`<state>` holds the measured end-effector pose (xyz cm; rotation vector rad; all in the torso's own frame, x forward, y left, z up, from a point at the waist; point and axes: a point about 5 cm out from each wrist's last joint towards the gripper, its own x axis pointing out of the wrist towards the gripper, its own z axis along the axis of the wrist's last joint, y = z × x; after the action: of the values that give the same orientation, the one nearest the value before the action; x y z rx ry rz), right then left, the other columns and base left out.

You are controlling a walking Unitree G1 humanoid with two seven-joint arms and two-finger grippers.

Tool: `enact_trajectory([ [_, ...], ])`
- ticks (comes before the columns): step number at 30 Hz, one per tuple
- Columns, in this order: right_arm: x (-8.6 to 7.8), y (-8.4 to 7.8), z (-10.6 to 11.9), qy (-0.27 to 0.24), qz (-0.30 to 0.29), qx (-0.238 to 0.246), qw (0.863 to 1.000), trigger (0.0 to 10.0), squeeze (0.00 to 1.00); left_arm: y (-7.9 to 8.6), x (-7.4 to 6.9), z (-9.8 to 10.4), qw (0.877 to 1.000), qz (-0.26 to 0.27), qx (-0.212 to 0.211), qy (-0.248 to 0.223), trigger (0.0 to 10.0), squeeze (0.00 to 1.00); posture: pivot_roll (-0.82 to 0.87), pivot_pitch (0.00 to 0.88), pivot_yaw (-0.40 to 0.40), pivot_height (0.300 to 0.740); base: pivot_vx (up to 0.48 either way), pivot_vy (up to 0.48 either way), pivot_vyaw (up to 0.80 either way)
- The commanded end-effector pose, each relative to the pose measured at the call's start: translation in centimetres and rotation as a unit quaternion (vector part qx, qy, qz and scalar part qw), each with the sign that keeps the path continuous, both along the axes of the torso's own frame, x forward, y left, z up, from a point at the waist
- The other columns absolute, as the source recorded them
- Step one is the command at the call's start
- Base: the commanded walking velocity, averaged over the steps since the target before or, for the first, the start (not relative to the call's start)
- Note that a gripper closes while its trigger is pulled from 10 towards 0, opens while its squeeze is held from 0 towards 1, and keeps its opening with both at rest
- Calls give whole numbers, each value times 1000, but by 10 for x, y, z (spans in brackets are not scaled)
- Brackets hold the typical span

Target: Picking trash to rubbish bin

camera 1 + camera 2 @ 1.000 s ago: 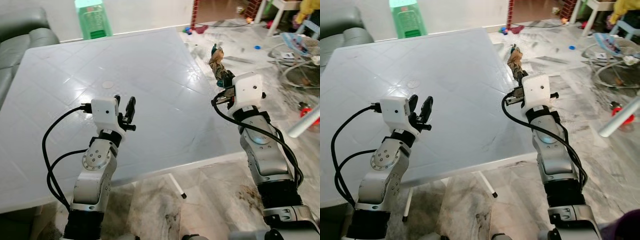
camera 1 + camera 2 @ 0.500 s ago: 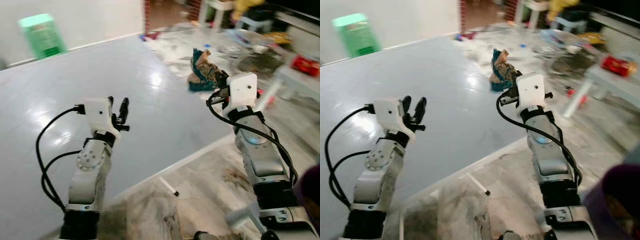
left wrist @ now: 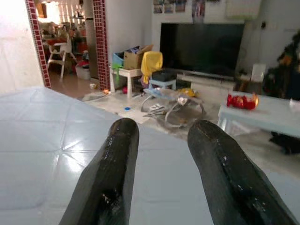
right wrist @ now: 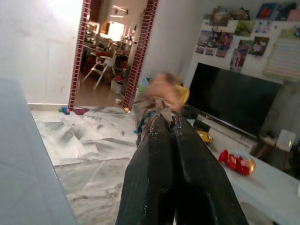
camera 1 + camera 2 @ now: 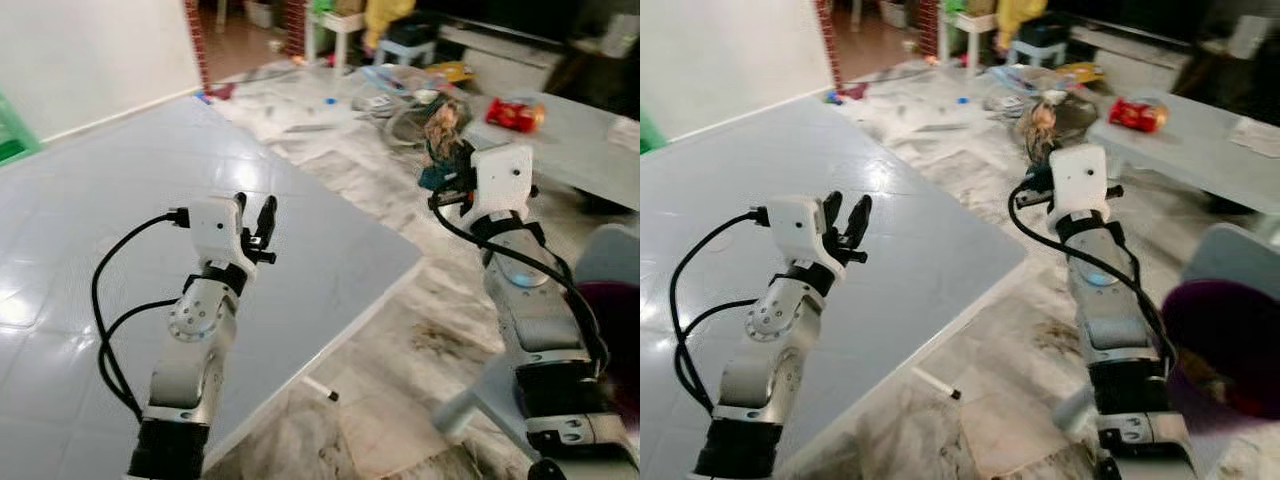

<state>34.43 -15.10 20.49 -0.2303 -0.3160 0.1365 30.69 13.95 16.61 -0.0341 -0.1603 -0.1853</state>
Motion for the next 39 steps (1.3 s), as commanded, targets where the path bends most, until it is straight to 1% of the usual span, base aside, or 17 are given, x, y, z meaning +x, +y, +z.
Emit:
enact_trajectory([
  [1, 1, -6, 4, -5, -10, -3, 1000, 10000, 0, -6, 0, 2, 1000, -11, 1, -6, 10000, 0, -54, 65, 30, 740, 0, 0, -788],
  [3, 1, -5, 5, -5, -10, -3, 1000, 10000, 0, -8, -2, 3, 1000, -22, -3, -10, 10000, 0, -55, 66, 30, 740, 0, 0, -788],
  [8, 1, -6, 5, -6, -11, -3, 1000, 10000, 0, -9, -2, 3, 1000, -25, -3, -8, 10000, 0, -55, 67, 30, 740, 0, 0, -788],
  [13, 2, -7, 5, -5, -12, -4, 1000, 10000, 0, -9, -2, 3, 1000, -26, -2, -8, 10000, 0, -56, 68, 31, 740, 0, -303, -788],
  [16, 1, -6, 7, -12, -9, 4, 1000, 10000, 0, -9, -2, 3, 1000, -26, -2, -8, 10000, 0, -56, 68, 31, 740, 0, -320, -796],
  [18, 1, -6, 8, -16, -10, -5, 1000, 10000, 0, -9, -2, 3, 1000, -26, -3, -7, 10000, 0, -57, 70, 34, 740, 0, -322, 0],
  [34, 1, -8, 6, -12, -16, -3, 1000, 10000, 0, -10, -1, 3, 1000, -31, -2, -5, 10000, 0, -61, 72, 43, 740, 0, -307, 0],
  [39, 1, -8, 5, -11, -20, -4, 1000, 10000, 0, -10, -1, 3, 999, -32, -12, -7, 10000, 0, -62, 71, 45, 740, 0, 0, 0],
])
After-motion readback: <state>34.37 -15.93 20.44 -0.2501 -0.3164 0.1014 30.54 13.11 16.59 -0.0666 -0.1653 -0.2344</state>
